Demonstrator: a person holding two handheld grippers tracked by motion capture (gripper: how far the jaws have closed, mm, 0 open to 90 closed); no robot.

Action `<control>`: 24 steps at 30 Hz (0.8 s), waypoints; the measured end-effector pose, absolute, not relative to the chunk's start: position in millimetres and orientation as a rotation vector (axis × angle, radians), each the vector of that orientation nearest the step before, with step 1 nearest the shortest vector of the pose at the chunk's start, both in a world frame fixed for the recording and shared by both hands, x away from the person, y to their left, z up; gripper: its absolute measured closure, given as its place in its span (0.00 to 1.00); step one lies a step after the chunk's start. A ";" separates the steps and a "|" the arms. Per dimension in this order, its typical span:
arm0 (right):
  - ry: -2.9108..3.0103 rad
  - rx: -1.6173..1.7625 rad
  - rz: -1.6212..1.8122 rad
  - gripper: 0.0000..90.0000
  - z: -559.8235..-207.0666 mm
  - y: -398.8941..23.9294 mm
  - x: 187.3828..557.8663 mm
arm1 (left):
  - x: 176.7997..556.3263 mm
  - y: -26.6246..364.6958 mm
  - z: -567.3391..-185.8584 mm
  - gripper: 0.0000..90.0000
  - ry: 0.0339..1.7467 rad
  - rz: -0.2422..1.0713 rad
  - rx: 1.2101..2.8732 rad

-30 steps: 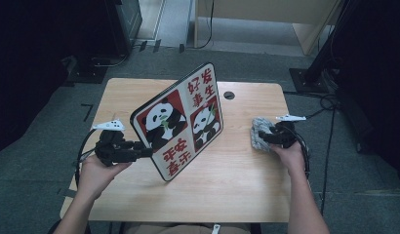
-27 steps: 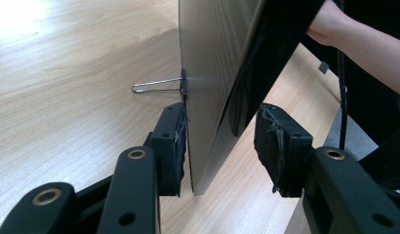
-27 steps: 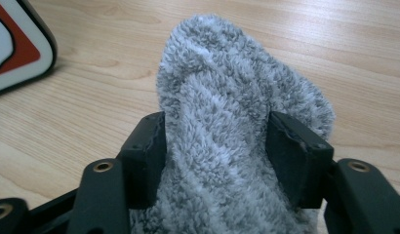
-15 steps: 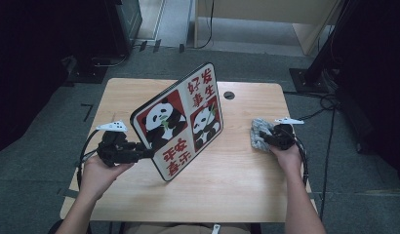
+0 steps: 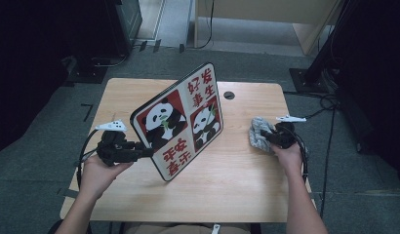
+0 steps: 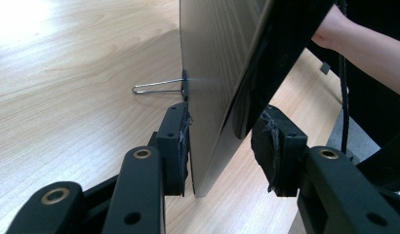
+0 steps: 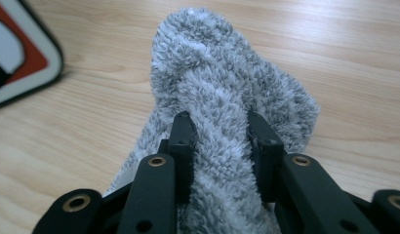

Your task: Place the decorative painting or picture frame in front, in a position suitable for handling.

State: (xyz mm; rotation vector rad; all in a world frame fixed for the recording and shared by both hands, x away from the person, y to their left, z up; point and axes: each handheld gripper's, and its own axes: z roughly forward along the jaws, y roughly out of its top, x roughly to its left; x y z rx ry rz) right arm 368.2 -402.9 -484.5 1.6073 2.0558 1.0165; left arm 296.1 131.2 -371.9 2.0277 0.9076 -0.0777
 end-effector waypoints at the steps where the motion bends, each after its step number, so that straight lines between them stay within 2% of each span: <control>1: 2.073 1.592 1.026 0.78 -482.8 -401.0 367.9 | 296.3 131.2 -371.9 0.65 0.907 -0.078 2.028; 18: 2.148 1.539 1.168 0.78 -462.6 -378.4 365.5 | 301.2 127.7 -373.9 0.71 0.893 -0.088 2.010; 24: 2.147 1.518 1.206 0.77 -450.7 -368.4 364.1 | 302.7 127.1 -374.8 0.80 0.873 -0.095 1.992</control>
